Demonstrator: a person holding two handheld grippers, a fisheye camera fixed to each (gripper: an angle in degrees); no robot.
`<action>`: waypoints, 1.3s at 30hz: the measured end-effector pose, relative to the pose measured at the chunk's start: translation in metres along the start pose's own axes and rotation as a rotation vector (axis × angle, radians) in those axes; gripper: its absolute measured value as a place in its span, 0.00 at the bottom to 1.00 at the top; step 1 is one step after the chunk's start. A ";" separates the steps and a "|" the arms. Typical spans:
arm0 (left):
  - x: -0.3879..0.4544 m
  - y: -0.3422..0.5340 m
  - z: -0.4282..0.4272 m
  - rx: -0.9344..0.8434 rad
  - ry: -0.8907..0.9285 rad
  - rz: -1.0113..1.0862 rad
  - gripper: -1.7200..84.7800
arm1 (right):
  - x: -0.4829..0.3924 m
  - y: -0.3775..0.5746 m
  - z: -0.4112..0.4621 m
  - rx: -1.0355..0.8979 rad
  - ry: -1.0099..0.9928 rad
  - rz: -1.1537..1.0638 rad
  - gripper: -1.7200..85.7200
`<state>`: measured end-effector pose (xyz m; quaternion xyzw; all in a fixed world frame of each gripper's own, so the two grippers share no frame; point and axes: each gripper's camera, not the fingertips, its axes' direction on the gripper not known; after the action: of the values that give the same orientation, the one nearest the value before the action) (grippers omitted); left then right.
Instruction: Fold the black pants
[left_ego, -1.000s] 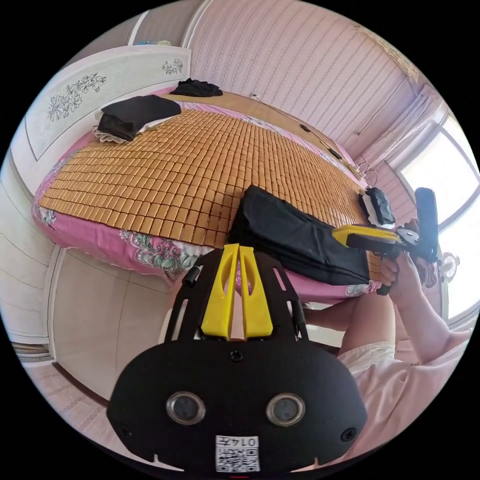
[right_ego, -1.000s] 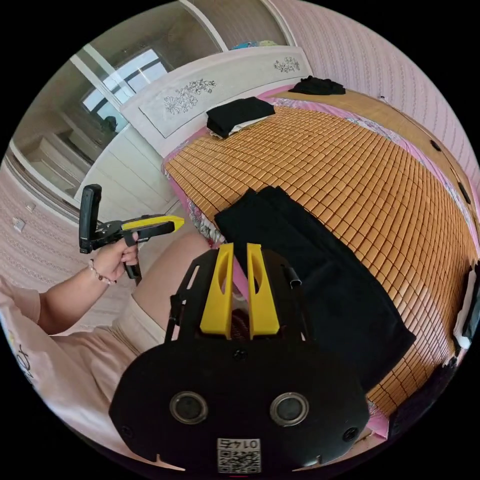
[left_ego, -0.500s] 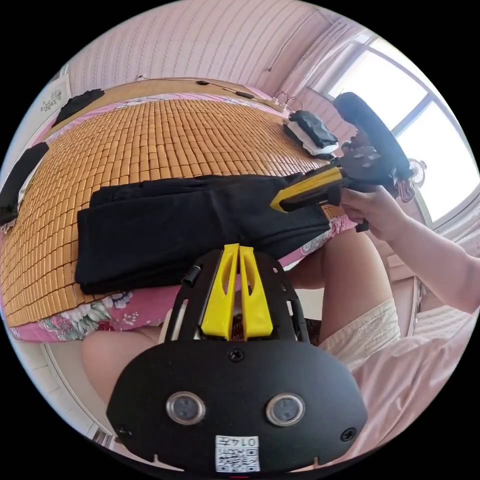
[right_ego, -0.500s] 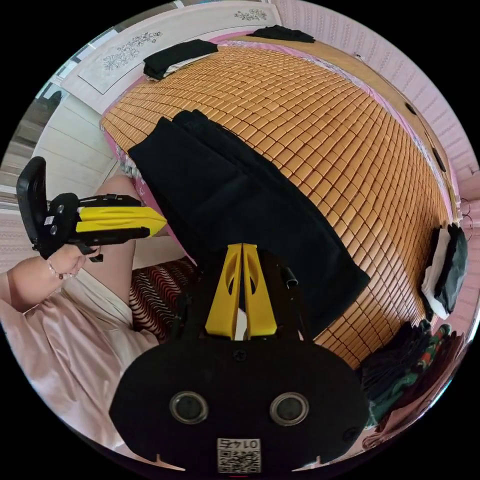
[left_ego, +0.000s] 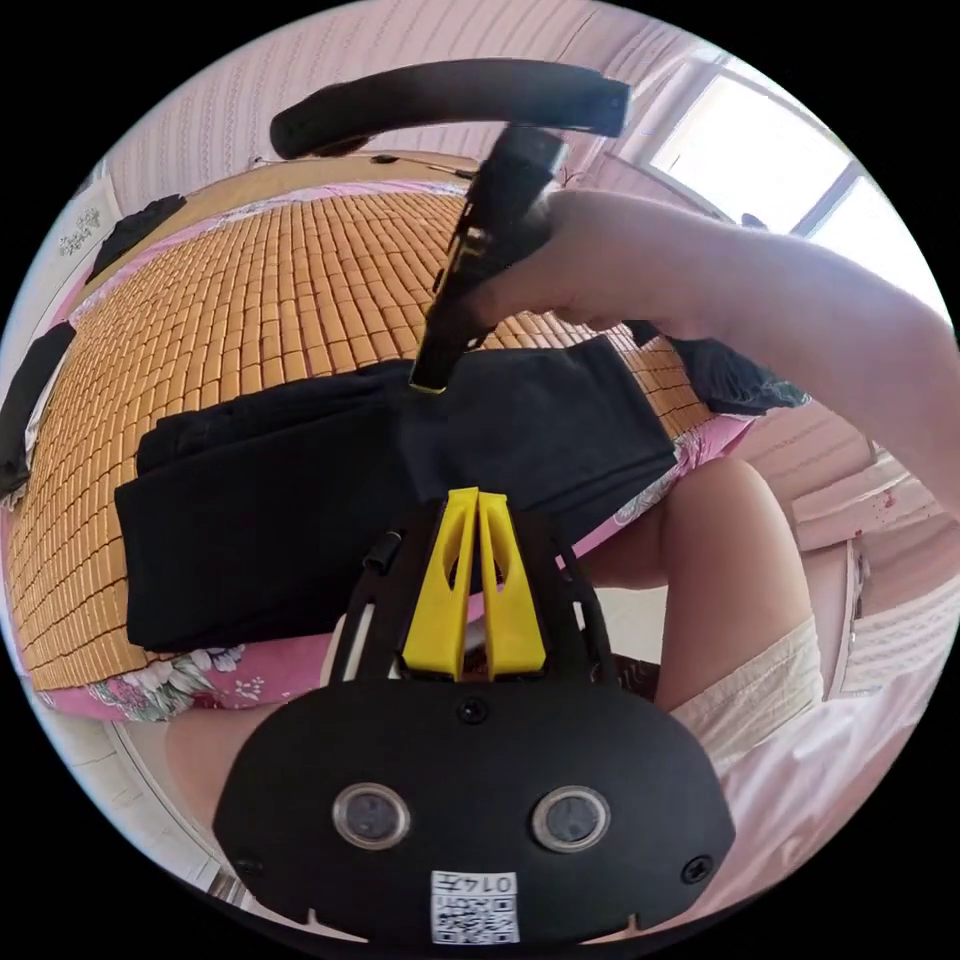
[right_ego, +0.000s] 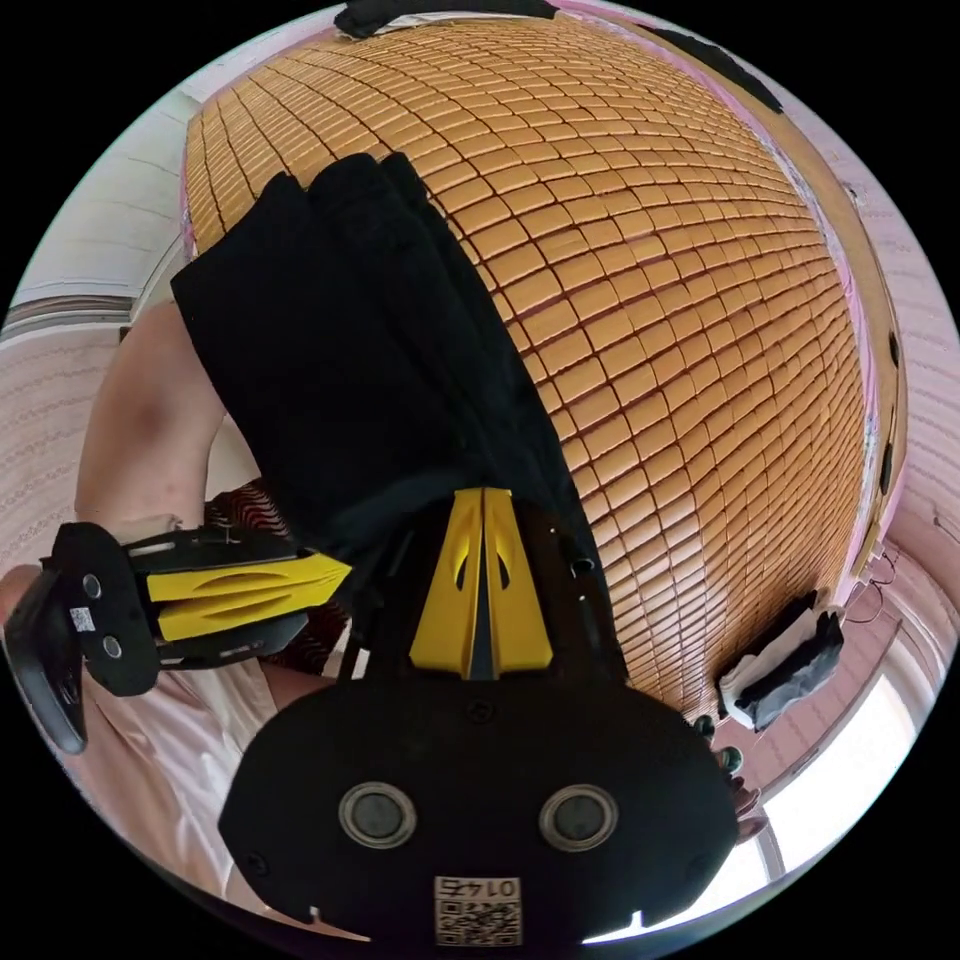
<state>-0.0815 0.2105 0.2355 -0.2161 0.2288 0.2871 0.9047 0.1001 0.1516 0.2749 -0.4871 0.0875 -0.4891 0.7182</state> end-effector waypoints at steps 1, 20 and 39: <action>0.004 -0.001 0.007 -0.034 -0.020 0.018 0.01 | 0.008 -0.009 0.007 -0.020 0.002 0.010 0.01; 0.060 0.009 0.028 -0.098 -0.054 0.241 0.01 | 0.116 0.030 0.043 -0.057 -0.282 0.034 0.02; 0.215 -0.010 0.028 -0.009 0.099 0.514 0.18 | 0.216 0.481 0.120 0.350 -0.688 0.715 0.13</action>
<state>0.0898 0.3083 0.1454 -0.1686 0.3187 0.4974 0.7890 0.5785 0.0780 0.0340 -0.4319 -0.0755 -0.0326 0.8982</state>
